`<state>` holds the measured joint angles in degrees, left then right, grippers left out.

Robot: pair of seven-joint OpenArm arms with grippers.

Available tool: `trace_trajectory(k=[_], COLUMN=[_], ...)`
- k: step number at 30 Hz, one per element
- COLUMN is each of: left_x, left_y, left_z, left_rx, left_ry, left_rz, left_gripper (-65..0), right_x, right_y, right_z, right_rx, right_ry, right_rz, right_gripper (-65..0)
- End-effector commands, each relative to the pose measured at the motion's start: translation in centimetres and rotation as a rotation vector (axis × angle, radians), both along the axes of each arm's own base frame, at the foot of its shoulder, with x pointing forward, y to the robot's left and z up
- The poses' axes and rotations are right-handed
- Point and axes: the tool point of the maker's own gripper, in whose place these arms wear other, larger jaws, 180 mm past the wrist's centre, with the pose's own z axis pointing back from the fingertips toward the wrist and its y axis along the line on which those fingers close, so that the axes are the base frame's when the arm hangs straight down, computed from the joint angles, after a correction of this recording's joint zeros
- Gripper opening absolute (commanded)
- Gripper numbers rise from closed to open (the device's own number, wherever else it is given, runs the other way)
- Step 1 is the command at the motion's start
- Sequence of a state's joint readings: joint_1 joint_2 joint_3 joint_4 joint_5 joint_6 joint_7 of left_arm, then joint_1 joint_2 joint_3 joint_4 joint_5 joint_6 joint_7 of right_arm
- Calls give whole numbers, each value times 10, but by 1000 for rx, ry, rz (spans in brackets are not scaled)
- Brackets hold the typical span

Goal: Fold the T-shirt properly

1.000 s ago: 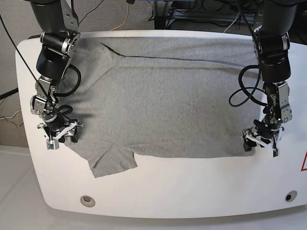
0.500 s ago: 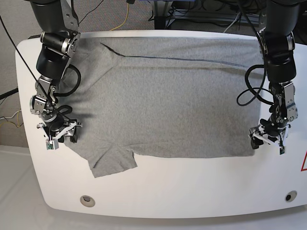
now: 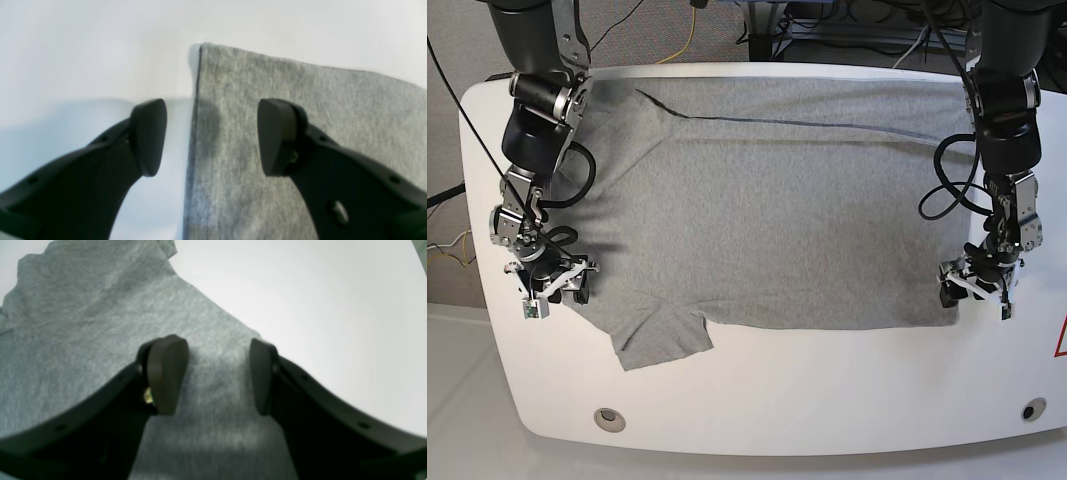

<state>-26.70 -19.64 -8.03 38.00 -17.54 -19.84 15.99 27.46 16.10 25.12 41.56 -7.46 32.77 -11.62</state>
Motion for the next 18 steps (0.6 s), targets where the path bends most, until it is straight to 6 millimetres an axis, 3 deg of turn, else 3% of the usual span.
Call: trace_trajectory(k=[1,18], left_x=[-3,-5], left_y=[-18,-22], left_z=[-11,-15], left_rx=[-25,-30], left_ry=[13,20], left_rz=[-20,-25], left_gripper=[-261,-261], right_x=[-8,-12], right_y=[16,19], right_z=[-14,-20], right_rx=[16,18], right_ry=[28,52], right_rz=[19,24], right_gripper=[-330,-330])
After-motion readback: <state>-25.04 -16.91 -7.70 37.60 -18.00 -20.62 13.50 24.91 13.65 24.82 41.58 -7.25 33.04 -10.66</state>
